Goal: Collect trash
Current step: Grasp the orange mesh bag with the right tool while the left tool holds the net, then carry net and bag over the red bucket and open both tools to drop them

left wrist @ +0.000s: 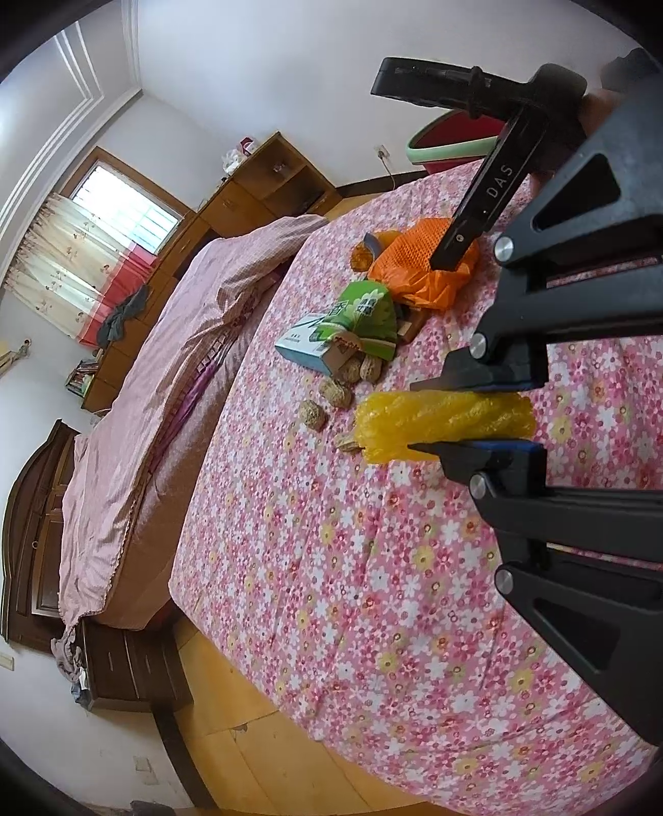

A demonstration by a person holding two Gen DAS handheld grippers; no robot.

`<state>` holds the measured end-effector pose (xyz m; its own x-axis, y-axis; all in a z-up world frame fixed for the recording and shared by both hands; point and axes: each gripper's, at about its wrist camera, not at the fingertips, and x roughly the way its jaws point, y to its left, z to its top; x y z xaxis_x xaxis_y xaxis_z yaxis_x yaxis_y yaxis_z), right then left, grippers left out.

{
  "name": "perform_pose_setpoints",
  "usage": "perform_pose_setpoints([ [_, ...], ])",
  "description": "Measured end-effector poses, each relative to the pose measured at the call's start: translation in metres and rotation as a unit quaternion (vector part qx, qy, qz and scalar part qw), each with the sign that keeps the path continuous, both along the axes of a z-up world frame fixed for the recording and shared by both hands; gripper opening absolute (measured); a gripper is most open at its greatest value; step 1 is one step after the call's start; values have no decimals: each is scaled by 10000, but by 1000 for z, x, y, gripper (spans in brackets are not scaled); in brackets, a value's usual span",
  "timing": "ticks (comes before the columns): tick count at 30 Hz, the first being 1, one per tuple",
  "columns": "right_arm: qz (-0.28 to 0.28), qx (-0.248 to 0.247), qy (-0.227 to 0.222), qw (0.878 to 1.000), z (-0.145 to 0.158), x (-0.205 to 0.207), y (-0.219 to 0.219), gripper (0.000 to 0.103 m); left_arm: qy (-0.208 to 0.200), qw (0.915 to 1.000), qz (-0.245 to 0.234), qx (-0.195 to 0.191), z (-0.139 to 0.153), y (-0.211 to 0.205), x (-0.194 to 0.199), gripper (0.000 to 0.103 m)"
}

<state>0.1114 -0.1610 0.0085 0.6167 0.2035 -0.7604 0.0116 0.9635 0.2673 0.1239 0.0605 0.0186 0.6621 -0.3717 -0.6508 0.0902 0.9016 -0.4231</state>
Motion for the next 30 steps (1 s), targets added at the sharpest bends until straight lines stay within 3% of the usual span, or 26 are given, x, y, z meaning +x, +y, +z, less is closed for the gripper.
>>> perform_pose_setpoints([
  [2, 58, 69, -6, 10000, 1, -6, -1, 24, -4, 10000, -34, -2, 1, -3, -2, 12],
  [8, 77, 286, -121, 9995, 8, -29, -3, 16, -38, 9999, -107, -9, 6, -7, -7, 12],
  [21, -79, 507, -556, 9971, 39, -90, -34, 15, -131, 9990, -420, -50, 20, -31, -31, 12],
  [30, -486, 531, -836, 9939, 56, -131, -70, 15, -149, 9965, -822, -41, 28, -60, -46, 12],
])
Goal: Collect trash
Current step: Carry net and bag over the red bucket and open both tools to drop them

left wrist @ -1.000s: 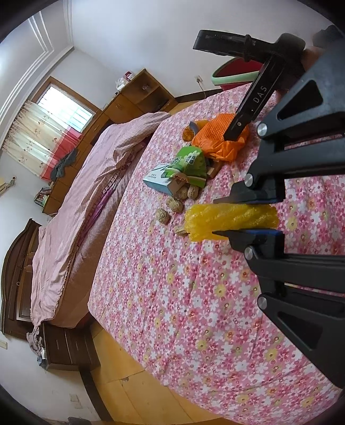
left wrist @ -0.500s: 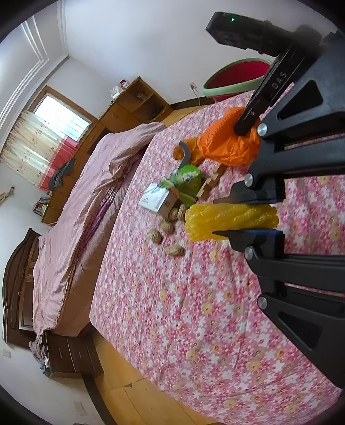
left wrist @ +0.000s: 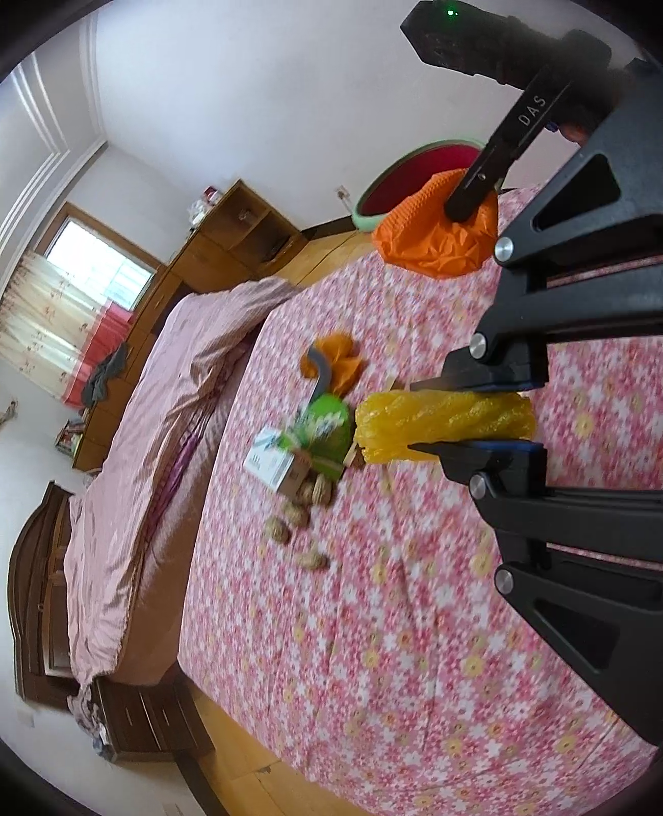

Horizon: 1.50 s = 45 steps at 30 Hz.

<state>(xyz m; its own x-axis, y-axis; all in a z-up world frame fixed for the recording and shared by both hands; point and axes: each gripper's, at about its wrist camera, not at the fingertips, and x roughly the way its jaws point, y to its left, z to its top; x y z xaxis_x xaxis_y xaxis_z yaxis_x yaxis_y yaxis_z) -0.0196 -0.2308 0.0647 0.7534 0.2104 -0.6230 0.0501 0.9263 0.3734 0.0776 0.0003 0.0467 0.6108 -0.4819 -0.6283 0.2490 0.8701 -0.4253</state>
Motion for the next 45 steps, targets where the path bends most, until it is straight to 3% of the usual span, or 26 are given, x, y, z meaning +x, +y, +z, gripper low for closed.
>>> perform_pose_setpoints([
  [18, -1121, 60, -266, 9933, 13, -54, -86, 15, -34, 9935, -1131, 87, 18, -100, -7, 12],
  [36, -1949, -170, -217, 9804, 12, -64, -177, 15, -151, 9715, -2335, 376, 23, -248, 2, 12],
  [45, -2084, -133, 3, 9779, -2, -56, -213, 15, -43, 9632, -2642, 488, 5, -312, 16, 12],
])
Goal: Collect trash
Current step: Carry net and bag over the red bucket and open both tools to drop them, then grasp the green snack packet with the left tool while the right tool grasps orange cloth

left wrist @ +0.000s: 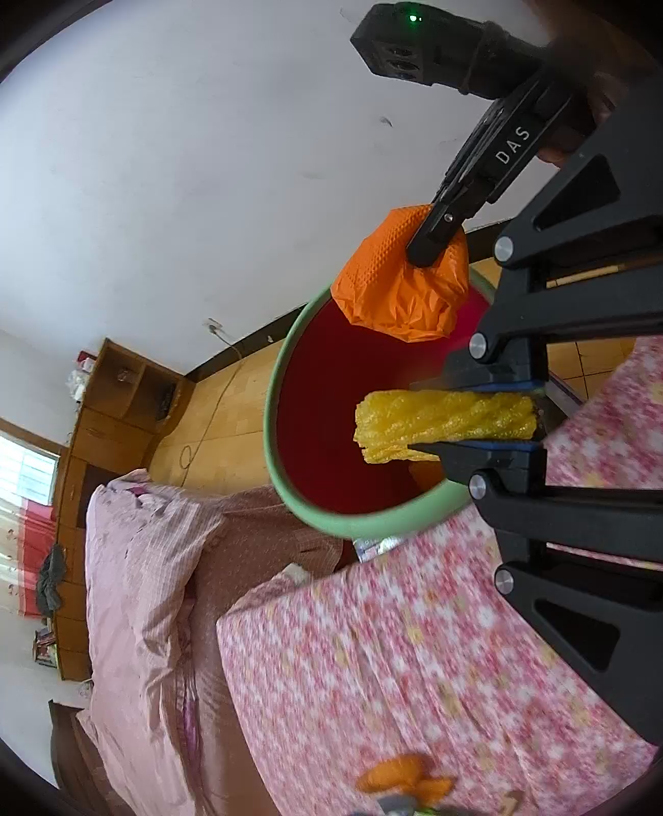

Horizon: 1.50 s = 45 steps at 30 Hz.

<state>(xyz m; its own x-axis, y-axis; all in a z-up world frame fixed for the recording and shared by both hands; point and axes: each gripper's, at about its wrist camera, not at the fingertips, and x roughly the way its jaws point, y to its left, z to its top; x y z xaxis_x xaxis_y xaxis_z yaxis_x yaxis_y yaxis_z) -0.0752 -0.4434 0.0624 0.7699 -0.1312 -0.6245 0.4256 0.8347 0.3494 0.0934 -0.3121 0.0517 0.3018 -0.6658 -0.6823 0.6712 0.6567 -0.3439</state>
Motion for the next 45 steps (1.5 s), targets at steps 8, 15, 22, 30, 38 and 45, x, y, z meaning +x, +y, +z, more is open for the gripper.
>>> perform_pose_setpoints([
  [8, 5, 67, 187, 9998, -9, 11, -19, 18, 145, 9998, -20, 164, -19, -29, 14, 12],
  [15, -19, 101, 311, 9995, -12, 17, -27, 27, 154, 9995, 58, 285, -25, -39, 17, 39],
  [22, -82, 185, 220, 9996, -10, 17, -28, 29, 158, 9993, 181, 278, -23, -28, 20, 40],
  [30, -110, 282, 111, 9995, -7, 10, -17, 38, 78, 9990, 403, 202, -11, 4, 15, 40],
  [38, -53, 325, 25, 9995, 0, 7, 4, 40, 2, 9969, 774, 121, 3, 49, 9, 41],
  [45, 27, 392, 5, 9992, 3, 10, 26, 41, -43, 9935, 1136, 66, 10, 93, 13, 41],
])
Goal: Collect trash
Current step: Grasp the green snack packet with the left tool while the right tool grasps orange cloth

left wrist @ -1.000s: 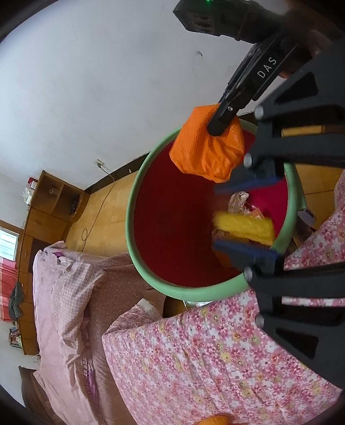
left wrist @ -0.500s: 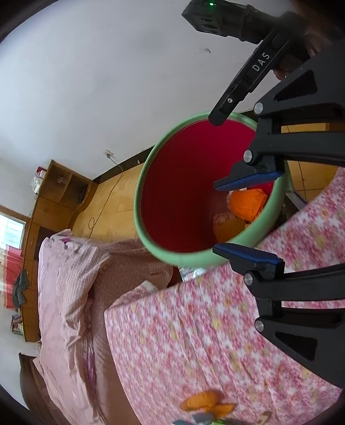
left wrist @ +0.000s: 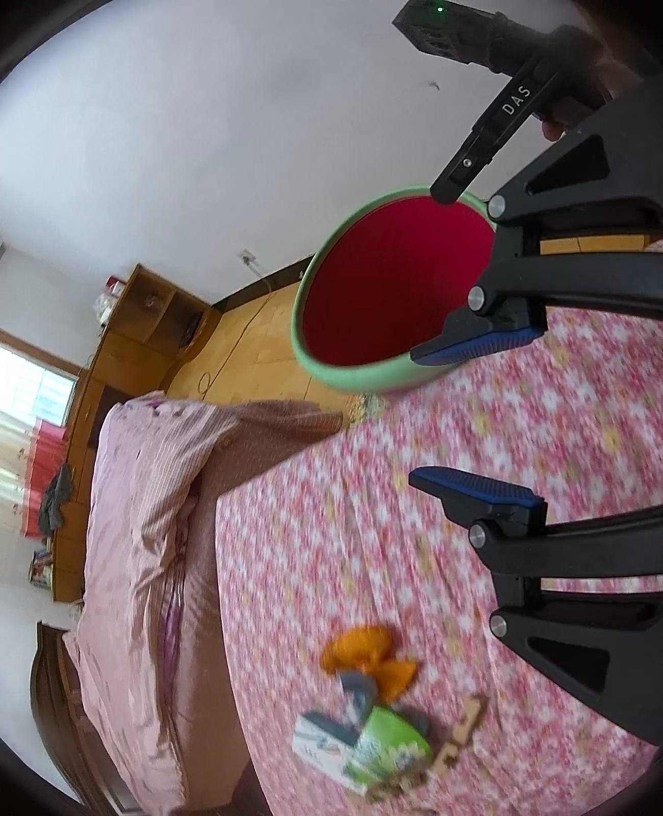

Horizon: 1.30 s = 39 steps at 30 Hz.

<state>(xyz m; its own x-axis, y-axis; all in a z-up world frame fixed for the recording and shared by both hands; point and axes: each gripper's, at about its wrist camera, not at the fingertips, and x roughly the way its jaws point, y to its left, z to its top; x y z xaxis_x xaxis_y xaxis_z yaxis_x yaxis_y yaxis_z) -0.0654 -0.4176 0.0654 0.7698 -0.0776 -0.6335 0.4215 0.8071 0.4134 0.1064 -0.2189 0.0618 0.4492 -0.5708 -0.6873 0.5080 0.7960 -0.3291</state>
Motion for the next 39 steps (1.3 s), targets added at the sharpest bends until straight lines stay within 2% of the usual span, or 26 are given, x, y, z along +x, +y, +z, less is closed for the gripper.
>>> perform_pose_setpoints([
  [7, 202, -66, -9, 9998, 5, 7, 25, 41, -21, 9992, 388, -28, 1, 42, 8, 41],
  [11, 273, -87, -5, 9996, 5, 11, 38, 49, -21, 9979, 640, 7, -3, 65, 16, 43],
  [19, 434, -71, 107, 9990, -5, 27, 60, 50, -66, 9930, 1171, 115, -11, 112, 37, 52],
  [23, 500, -85, 211, 9985, -12, 34, 72, 50, -245, 9886, 1452, 304, -17, 130, 49, 59],
  [30, 614, -95, 394, 9973, -21, 47, 85, 50, -221, 9839, 1665, 615, -41, 147, 72, 61],
  [39, 682, -139, 553, 9960, -27, 55, 94, 50, -264, 9791, 1732, 1029, -66, 142, 93, 61],
])
